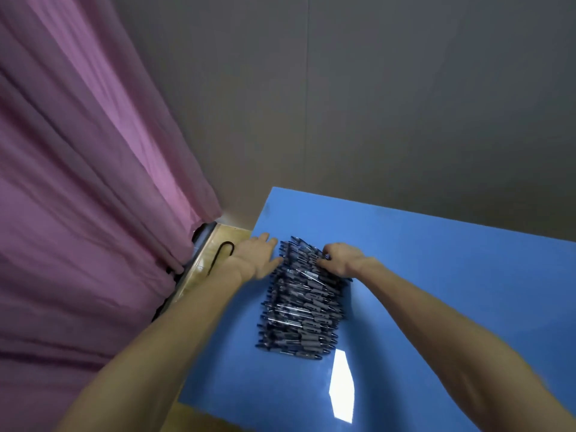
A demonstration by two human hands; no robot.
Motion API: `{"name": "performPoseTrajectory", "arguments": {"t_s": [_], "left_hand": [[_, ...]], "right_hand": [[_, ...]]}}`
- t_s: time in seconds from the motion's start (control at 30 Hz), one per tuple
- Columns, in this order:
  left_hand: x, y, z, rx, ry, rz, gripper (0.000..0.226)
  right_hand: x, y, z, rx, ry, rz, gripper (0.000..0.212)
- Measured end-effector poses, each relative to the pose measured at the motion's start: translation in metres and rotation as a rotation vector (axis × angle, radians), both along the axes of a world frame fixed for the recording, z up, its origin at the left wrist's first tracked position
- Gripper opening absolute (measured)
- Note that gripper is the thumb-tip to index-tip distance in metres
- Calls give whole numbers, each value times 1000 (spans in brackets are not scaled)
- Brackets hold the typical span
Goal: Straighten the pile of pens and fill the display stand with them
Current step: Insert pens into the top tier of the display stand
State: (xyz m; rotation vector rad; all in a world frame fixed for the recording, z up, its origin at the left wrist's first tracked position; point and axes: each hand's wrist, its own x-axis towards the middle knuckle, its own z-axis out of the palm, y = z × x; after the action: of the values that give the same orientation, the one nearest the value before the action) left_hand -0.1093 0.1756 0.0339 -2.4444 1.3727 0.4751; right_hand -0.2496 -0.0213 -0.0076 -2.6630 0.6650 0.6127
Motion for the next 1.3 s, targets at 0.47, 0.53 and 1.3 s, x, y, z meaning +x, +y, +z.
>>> {"name": "performPoseTrajectory", "arguments": {"t_s": [0.47,0.53,1.3], "left_hand": [[66,-67,-44,11,154,-249,47],[74,-74,-48,-14,186,-269,44],[58,-106,-64,-191,281,-201,72]], "right_hand": [[27,-17,-12,-22,-46,-173,34],[29,-19,-14,-30,-56,-207,32],[24,-30,-22,-19,-121,-453,31]]}}
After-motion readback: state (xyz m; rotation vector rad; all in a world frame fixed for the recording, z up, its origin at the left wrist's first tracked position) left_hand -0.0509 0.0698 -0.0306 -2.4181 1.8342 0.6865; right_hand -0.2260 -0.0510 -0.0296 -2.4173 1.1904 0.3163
